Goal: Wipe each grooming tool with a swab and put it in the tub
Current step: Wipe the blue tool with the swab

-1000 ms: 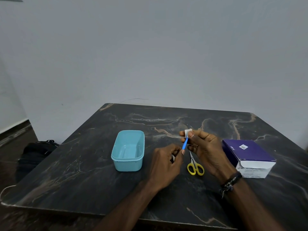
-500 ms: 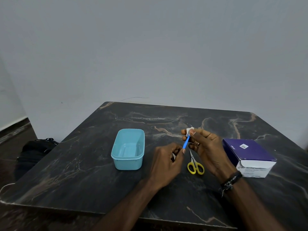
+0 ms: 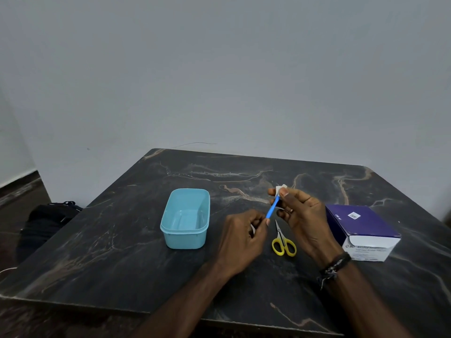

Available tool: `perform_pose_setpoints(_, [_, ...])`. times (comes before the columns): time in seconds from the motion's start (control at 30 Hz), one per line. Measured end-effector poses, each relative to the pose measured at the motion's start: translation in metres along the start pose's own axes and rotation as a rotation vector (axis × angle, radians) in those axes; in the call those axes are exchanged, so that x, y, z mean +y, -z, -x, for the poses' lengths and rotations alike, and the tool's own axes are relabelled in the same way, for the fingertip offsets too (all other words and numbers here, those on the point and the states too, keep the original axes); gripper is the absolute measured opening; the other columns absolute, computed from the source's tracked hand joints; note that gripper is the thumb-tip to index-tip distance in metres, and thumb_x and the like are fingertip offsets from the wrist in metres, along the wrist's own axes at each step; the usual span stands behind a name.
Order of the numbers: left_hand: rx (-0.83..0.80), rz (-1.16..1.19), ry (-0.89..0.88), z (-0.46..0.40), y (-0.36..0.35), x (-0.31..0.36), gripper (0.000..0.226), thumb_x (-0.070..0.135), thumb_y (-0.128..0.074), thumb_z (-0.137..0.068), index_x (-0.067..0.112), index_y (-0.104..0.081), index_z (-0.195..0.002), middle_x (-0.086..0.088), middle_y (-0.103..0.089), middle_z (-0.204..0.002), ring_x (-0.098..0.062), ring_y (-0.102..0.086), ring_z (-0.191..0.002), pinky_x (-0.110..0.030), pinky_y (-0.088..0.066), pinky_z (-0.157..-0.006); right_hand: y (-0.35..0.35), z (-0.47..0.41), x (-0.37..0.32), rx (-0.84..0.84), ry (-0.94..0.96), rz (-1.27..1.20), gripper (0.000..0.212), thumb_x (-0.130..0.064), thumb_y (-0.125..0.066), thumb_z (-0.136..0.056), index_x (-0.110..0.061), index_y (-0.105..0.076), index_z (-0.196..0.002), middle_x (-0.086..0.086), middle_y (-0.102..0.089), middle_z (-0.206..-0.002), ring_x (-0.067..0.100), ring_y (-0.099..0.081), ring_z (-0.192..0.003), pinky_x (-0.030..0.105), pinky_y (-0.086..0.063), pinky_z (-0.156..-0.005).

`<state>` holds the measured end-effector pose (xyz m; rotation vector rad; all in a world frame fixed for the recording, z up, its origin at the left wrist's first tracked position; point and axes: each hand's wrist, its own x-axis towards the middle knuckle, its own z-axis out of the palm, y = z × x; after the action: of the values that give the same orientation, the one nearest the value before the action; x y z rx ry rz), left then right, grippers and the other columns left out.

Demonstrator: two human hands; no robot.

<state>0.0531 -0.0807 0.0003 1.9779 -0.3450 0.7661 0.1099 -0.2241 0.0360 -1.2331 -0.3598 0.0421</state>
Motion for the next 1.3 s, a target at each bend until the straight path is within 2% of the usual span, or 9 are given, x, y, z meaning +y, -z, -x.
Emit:
perform_pose_setpoints(0.1, [-0.008,0.001,0.013,0.0007,0.0004,-0.0015,0.01,0.018,-0.06,-0.09,0.014,-0.066,-0.083,-0.001,-0.065,-0.065,-0.018,-0.058,-0.052,-0.037,-0.047,-0.05,-0.0005,0.0006,-0.0001,-0.077,-0.014,0.032,0.054,-0.052,-0.084,-0.056,-0.014,-0.075,-0.092,0.012,-0.073,-0.106,0.017,-0.068,-0.09,0.024,-0.052,-0.068])
perform_pose_setpoints(0.3, [-0.018,0.01,0.008,0.0006,-0.0005,0.0011,0.006,0.013,-0.063,-0.089,0.011,-0.068,-0.086,-0.001,-0.065,-0.065,-0.015,-0.057,-0.052,-0.025,-0.046,-0.047,0.0009,-0.0009,0.001,-0.002,0.04,-0.014,0.054,-0.055,-0.086,-0.051,-0.017,-0.076,-0.088,0.01,-0.074,-0.104,0.016,-0.067,-0.094,0.023,-0.053,-0.067])
perform_pose_setpoints(0.53, [-0.027,0.063,0.045,0.0017,0.0021,0.0008,0.008,0.018,-0.062,-0.09,0.017,-0.066,-0.083,0.001,-0.065,-0.064,-0.019,-0.057,-0.05,-0.032,-0.046,-0.046,-0.004,0.0004,0.0,-0.065,0.019,0.015,0.067,-0.057,-0.087,-0.049,-0.009,-0.072,-0.093,0.009,-0.075,-0.097,0.014,-0.068,-0.085,0.023,-0.054,-0.066])
perform_pose_setpoints(0.6, [-0.069,0.118,0.076,0.0015,0.0014,0.0031,0.009,0.022,-0.06,-0.093,0.017,-0.068,-0.091,0.001,-0.068,-0.068,-0.017,-0.062,-0.056,-0.034,-0.05,-0.051,-0.0027,0.0006,0.0001,-0.084,0.009,-0.016,0.064,-0.054,-0.087,-0.05,-0.007,-0.071,-0.092,0.01,-0.075,-0.094,0.015,-0.069,-0.083,0.024,-0.056,-0.065])
perform_pose_setpoints(0.73, [-0.09,0.173,0.079,0.0003,0.0021,0.0065,0.017,0.023,-0.053,-0.098,0.022,-0.067,-0.089,0.002,-0.07,-0.07,-0.005,-0.059,-0.055,-0.018,-0.043,-0.053,-0.0042,0.0014,0.0018,-0.147,-0.012,-0.011,0.055,-0.05,-0.087,-0.055,-0.008,-0.073,-0.088,0.012,-0.074,-0.093,0.016,-0.069,-0.08,0.025,-0.055,-0.064])
perform_pose_setpoints(0.9, [-0.076,0.198,0.125,0.0001,0.001,0.004,0.022,0.023,-0.055,-0.097,0.012,-0.068,-0.083,0.001,-0.066,-0.063,-0.01,-0.058,-0.055,-0.021,-0.046,-0.057,-0.0038,0.0001,0.0008,-0.131,0.004,-0.034,0.052,-0.05,-0.087,-0.054,-0.011,-0.075,-0.085,0.011,-0.074,-0.094,0.014,-0.068,-0.081,0.025,-0.055,-0.064])
perform_pose_setpoints(1.07, [-0.069,0.203,0.118,0.0003,0.0003,0.0033,0.019,0.021,-0.055,-0.097,0.014,-0.066,-0.082,0.002,-0.065,-0.062,-0.009,-0.059,-0.056,-0.018,-0.045,-0.057,-0.004,0.0013,0.0016,-0.163,0.003,0.007,0.047,-0.053,-0.085,-0.055,-0.017,-0.077,-0.085,0.009,-0.074,-0.095,0.014,-0.069,-0.082,0.025,-0.055,-0.066])
perform_pose_setpoints(1.17, [-0.051,0.208,0.129,0.0007,0.0,0.003,0.017,0.022,-0.057,-0.096,0.017,-0.066,-0.083,0.002,-0.066,-0.062,-0.015,-0.06,-0.053,-0.022,-0.046,-0.052,-0.0044,0.0008,0.0018,-0.115,0.013,0.024,0.052,-0.053,-0.084,-0.056,-0.013,-0.075,-0.089,0.011,-0.073,-0.102,0.015,-0.067,-0.087,0.026,-0.055,-0.067])
perform_pose_setpoints(1.3, [0.0,0.204,0.137,0.0006,-0.001,0.0029,0.009,0.025,-0.062,-0.093,0.021,-0.067,-0.087,0.0,-0.067,-0.061,-0.017,-0.063,-0.053,-0.035,-0.053,-0.052,-0.0018,0.0001,0.0014,-0.03,0.01,-0.014,0.038,-0.036,-0.071,-0.069,-0.008,-0.072,-0.094,0.012,-0.073,-0.105,0.014,-0.063,-0.081,0.027,-0.046,-0.067])
